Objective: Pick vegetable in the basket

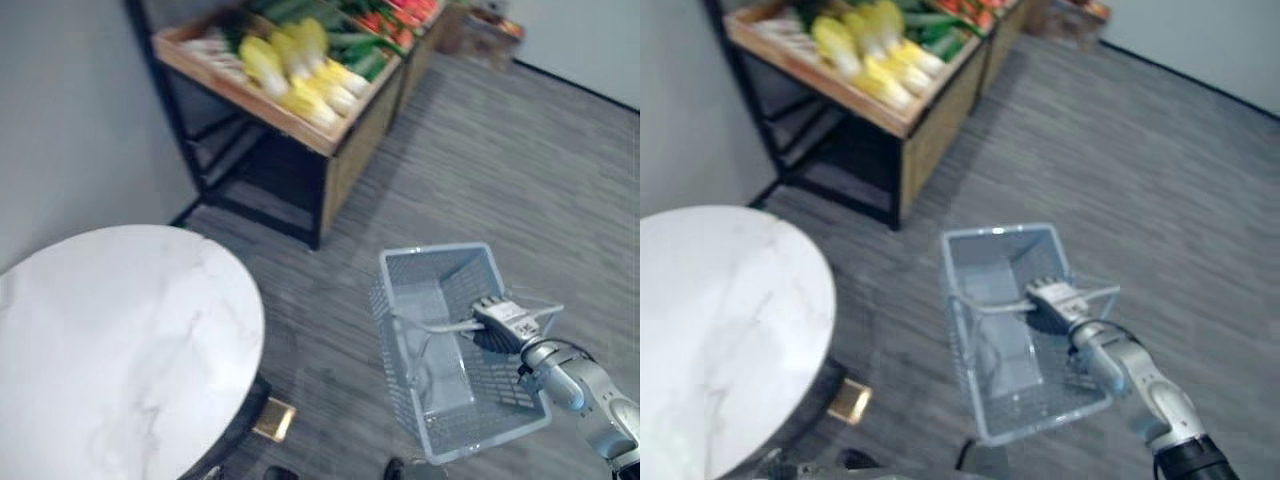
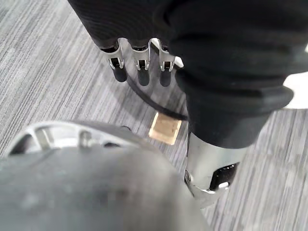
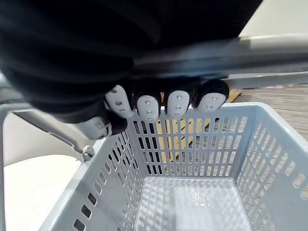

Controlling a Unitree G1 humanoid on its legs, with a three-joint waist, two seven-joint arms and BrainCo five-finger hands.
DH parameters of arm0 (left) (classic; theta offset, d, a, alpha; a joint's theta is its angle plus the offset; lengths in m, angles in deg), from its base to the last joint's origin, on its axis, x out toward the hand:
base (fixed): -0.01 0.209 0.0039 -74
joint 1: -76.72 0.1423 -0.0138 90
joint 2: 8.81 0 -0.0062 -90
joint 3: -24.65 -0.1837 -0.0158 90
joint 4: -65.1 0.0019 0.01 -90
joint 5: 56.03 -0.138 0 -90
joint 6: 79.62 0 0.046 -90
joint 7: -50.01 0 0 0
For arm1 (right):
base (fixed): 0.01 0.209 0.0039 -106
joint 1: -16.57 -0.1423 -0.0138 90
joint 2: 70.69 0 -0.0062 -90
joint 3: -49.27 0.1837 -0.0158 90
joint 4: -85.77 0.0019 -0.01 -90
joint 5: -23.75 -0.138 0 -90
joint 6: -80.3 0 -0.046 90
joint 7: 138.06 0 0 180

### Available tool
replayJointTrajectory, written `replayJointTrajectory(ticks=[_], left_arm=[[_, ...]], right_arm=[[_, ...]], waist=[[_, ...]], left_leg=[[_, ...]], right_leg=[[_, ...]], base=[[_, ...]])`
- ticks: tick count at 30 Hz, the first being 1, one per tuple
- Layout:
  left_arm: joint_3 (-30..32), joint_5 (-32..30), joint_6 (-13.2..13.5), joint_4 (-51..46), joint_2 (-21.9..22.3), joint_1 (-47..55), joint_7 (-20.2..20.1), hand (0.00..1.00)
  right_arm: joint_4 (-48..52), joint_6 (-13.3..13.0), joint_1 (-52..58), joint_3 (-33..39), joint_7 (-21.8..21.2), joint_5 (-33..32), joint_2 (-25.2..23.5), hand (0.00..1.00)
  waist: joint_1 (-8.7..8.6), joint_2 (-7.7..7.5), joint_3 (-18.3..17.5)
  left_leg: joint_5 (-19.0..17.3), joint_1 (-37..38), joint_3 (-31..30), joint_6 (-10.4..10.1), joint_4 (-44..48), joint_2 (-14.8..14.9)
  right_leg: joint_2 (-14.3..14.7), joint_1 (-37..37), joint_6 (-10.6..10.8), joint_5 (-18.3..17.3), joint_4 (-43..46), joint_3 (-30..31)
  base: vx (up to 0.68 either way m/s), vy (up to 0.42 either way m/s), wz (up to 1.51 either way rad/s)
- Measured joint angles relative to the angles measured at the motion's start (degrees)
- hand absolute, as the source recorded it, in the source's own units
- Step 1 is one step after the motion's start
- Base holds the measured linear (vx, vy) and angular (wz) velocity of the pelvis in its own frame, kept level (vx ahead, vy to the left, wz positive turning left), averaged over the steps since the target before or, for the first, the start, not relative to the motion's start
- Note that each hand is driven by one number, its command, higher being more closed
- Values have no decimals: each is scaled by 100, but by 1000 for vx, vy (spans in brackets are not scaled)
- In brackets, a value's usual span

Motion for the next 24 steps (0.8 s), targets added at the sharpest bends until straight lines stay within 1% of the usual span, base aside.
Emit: replayJointTrajectory(ticks=[1, 2, 3, 4, 5, 6, 7, 8, 9, 10, 11, 12, 13, 14, 15, 16, 17, 18, 19, 20, 21, 22, 24], left_arm=[[-3, -31, -5, 40, 47, -36, 10, 0], [-84, -92, -13, 84, 123, -59, 11, 0], [-179, -100, -18, 84, 180, -63, 21, 0], [-220, -106, -21, 84, 184, -64, 28, 0], [-268, -141, -41, 76, 172, -65, 42, 0], [-294, -167, -70, 68, 159, -65, 49, 0], [-308, -208, -76, 69, 146, -64, 52, 0], [-329, -209, -75, 68, 135, -26, 66, 0], [-315, -204, -33, 40, 141, 63, 90, 0], [-315, -208, -21, 29, 149, 80, 99, 0], [-317, -210, -7, 31, 180, 88, 98, 0], [-302, -204, 56, 11, 273, 190, 103, 0], [-293, -205, 53, 13, 305, 227, 105, 0], [-289, -201, 76, 15, 345, 302, 93, 0], [-289, -202, 86, 24, 361, 317, 88, 0], [-320, -201, 112, 12, 380, 320, 85, 0], [-331, -202, 134, 10, 389, 332, 78, 0], [-330, -203, 135, 15, 388, 327, 79, 0], [-332, -205, 138, 17, 398, 303, 79, 0], [-329, -209, 147, 9, 352, 215, 81, 0], [-329, -214, 140, 4, 341, 200, 81, 0], [-331, -235, 137, 5, 374, 231, 80, 0], [-397, -263, 139, -42, 403, 255, 80, 0]], right_arm=[[-6, 2, 7, -3, 0, 0, 32, 100], [-4, 2, 109, -10, 2, -2, 112, 100], [-4, 9, 271, -8, 2, -3, 168, 100], [-4, 10, 353, -5, 2, -2, 165, 100], [2, 9, 486, 5, 9, -1, 160, 100], [21, 7, 608, 13, 39, -3, 147, 100], [35, 7, 659, 13, 48, -3, 133, 100], [40, 5, 738, 10, 51, -1, 107, 100], [41, 6, 740, 12, 57, -2, 38, 100], [41, 8, 721, 12, 88, -2, 6, 100], [41, 19, 705, 12, 157, -1, -44, 100], [30, 22, 590, -87, 166, -9, -74, 100], [31, 11, 556, -129, 176, -19, -73, 100], [31, -5, 483, -240, 194, -27, -73, 100], [34, -20, 461, -280, 197, -27, -76, 100], [35, -34, 453, -332, 212, -29, -61, 100], [33, -37, 454, -363, 211, -25, -44, 100], [36, -61, 454, -402, 212, -26, -29, 100], [44, -90, 454, -392, 217, -33, 16, 100], [40, -107, 453, -389, 214, -53, 51, 100], [38, -122, 454, -389, 207, -52, 57, 100], [33, -130, 454, -389, 197, -51, 57, 100], [32, -154, 457, -355, 197, -74, 39, 100]], waist=[[-10, 134, 11], [-47, 334, -6], [-112, 459, -25], [-139, 499, -53], [-166, 514, -60], [-157, 516, -60], [-158, 513, -56], [-135, 498, -45], [-125, 423, 0], [-96, 425, 6], [-39, 436, 17], [104, 456, 29], [140, 482, 44], [172, 518, 64], [179, 539, 83], [189, 590, 127], [197, 645, 130], [194, 727, 91], [157, 690, 80], [172, 634, 119], [185, 610, 182], [182, 623, 187], [183, 682, 201]], left_leg=[[18, -5, 31, -28, 102, 143], [75, 26, 2, -95, 222, 347], [166, 106, -23, -129, 335, 525], [245, 125, -74, -118, 404, 592], [435, 197, -179, -159, 603, 740], [629, 222, -312, -152, 843, 908], [734, 216, -469, -142, 968, 978], [981, 180, -965, -130, 1191, 1051], [1199, 41, -1759, -142, 1421, 1017], [1120, -110, -2322, -213, 1508, 883], [796, -215, -3197, -384, 1522, 503], [282, -229, -4396, -466, 1365, -192], [167, -218, -4744, -500, 1278, -426], [-12, -219, -5357, -535, 1024, -815], [-48, -220, -5596, -522, 838, -972], [-18, -202, -5936, -511, 384, -1150], [34, -176, -6071, -496, 0, -1192], [-62, -12, -6150, -593, -362, -1219], [-99, 23, -6127, -559, -547, -1244], [-77, -17, -6089, -516, -709, -1340], [-66, -25, -6076, -495, -726, -1434], [-65, 2, -6063, -491, -768, -1497], [-6, 106, -6053, -404, -996, -1611]], right_leg=[[121, 41, 51, 108, -160, 37], [305, 131, -33, 178, -317, 74], [443, 266, -46, 175, -379, 75], [490, 316, -75, 157, -382, 76], [568, 408, -153, 109, -371, 121], [625, 479, -210, 74, -360, 186], [646, 510, -250, 50, -345, 255], [672, 548, -306, 17, -286, 443], [683, 589, -355, -4, -264, 714], [672, 603, -389, -25, -271, 869], [642, 574, -410, -25, -270, 1119], [661, 491, -439, -38, -270, 1689], [684, 482, -441, -39, -281, 1817], [757, 439, -520, 11, -281, 2067], [794, 429, -526, 15, -280, 2141], [863, 406, -523, 17, -237, 2214], [928, 312, -494, 29, -139, 2247], [937, 212, -395, 55, -113, 2346], [911, 171, -312, 112, -150, 2345], [817, 45, -222, 211, -208, 2364], [728, 55, -109, 299, -296, 2375], [668, 83, -41, 345, -332, 2391], [573, 138, 3, 372, -426, 2362]], base=[[-55, -282, -75], [-78, -347, -36], [-63, -236, -19], [-74, -253, -10], [-64, -189, -21], [-69, -182, -27], [-78, -164, -45], [-81, -138, -65], [-74, -121, -82], [-50, -59, -95], [-36, 12, -155], [-16, 48, -167], [-5, 79, -188], [10, 76, -118], [-10, 113, -124], [-19, 114, -91], [-36, 165, -92], [17, 164, -53], [36, 216, -27], [64, 207, 0], [22, 178, 3], [33, 147, 8], [46, 102, 9]])
